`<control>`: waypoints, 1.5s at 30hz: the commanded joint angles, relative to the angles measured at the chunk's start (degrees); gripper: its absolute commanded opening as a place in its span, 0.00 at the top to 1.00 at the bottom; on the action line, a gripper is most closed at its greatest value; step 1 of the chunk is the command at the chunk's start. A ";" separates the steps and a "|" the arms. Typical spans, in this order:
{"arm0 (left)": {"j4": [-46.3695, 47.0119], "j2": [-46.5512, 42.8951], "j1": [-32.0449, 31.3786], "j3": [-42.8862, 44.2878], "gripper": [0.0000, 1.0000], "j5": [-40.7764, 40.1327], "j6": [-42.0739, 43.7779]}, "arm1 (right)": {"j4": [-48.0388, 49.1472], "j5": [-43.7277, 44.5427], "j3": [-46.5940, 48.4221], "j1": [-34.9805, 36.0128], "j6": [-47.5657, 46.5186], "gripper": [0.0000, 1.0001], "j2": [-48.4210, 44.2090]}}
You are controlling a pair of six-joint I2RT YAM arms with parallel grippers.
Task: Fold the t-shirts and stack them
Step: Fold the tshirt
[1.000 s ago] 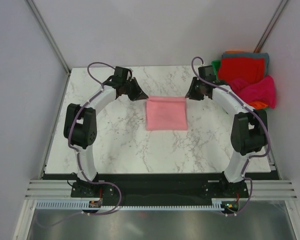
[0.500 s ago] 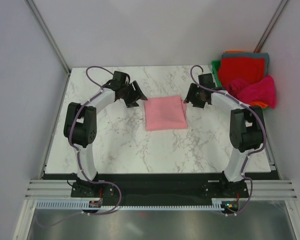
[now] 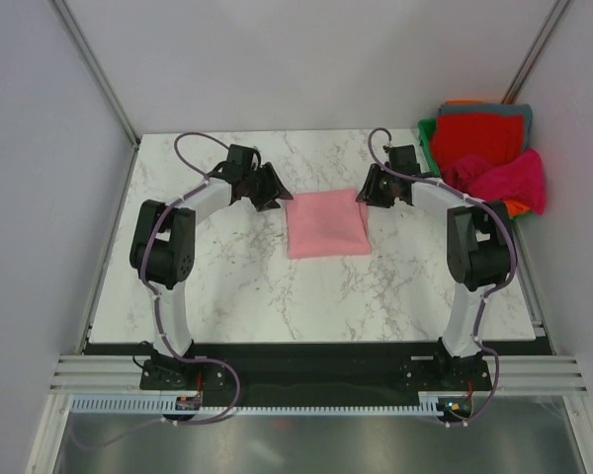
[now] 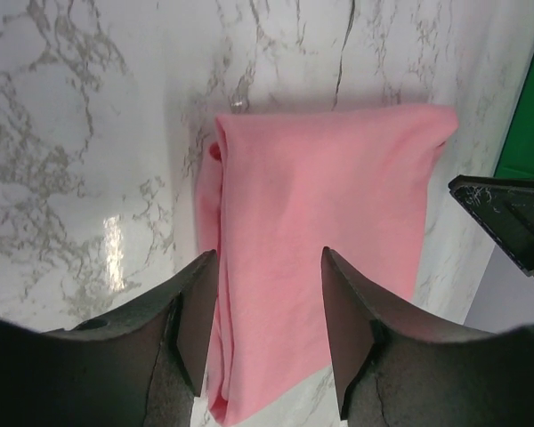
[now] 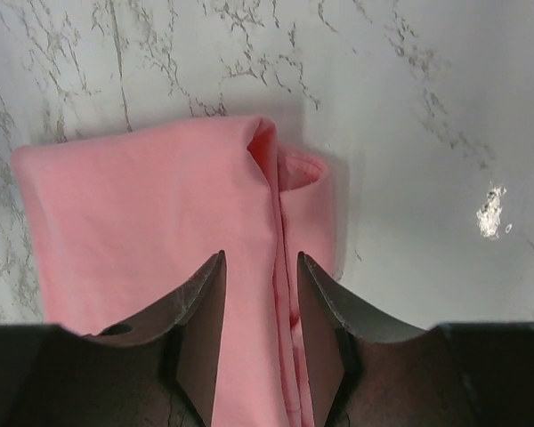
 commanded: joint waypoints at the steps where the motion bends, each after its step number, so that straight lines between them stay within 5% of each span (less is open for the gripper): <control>1: 4.79 3.16 0.05 4.33 0.43 -1.11 1.16 | 3.50 -1.81 4.21 0.14 -2.68 0.55 2.16; 14: 6.63 8.79 0.05 8.90 0.50 -1.82 0.53 | 5.69 -5.33 9.67 0.40 -3.30 0.63 10.69; 24: 6.19 11.61 0.23 12.15 0.74 -1.11 4.14 | 8.42 -5.16 7.04 0.84 -2.59 1.00 8.41; 31: 6.63 11.35 0.23 12.25 0.97 -0.85 4.85 | 10.35 -5.07 4.75 1.01 -1.98 1.00 5.16; 45: 11.64 1.68 -0.65 6.09 0.98 -0.23 5.37 | 11.76 0.19 -2.36 1.28 -0.92 1.00 -5.03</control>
